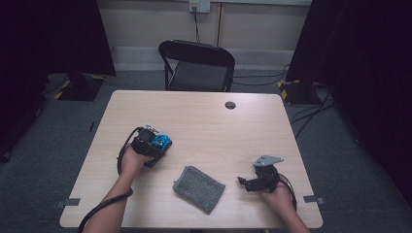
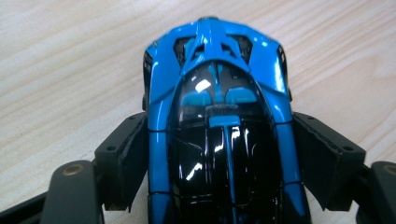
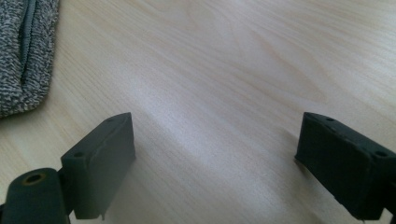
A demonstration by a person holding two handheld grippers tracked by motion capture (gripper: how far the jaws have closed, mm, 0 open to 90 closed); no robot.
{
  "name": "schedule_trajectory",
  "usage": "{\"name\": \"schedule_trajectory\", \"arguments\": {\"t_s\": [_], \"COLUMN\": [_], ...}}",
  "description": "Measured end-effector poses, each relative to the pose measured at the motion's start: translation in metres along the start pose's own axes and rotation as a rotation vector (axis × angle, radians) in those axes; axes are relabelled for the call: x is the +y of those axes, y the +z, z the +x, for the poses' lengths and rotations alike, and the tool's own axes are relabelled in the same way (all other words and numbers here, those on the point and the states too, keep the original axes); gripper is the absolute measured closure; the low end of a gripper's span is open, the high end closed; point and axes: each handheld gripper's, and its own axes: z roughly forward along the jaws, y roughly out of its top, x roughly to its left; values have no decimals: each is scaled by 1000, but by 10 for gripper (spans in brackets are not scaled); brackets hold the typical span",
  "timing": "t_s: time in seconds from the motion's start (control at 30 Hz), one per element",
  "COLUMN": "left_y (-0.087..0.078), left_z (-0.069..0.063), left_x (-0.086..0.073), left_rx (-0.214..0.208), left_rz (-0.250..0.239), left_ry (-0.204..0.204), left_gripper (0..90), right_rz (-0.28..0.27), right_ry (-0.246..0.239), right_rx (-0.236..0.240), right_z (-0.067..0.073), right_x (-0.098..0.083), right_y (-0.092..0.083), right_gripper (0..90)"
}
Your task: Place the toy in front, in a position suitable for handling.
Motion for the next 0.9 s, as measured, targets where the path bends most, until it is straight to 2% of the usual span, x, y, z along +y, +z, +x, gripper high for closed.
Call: {"name": "schedule_trajectory", "arguments": {"t_s": [0.4, 0.47, 0.67, 0.9], "left_y": [1, 0, 0, -3], "left_z": [-1, 0, -3, 0], "left_x": [3, 2, 5, 5], "left_rx": [-4, 5, 24, 2], "left_rz": [17, 14, 31, 36], "left_ry": [4, -15, -46, -66], "left_gripper": [213, 252, 259, 261], "right_rz": [0, 0, 0, 0], "right_ry": [-1, 0, 0, 0], "right_rx": [0, 0, 0, 0], "right_z": [0, 0, 0, 0], "right_x": [0, 0, 0, 0], "right_y": [0, 0, 0, 0], "right_gripper": [106, 106, 106, 107]}}
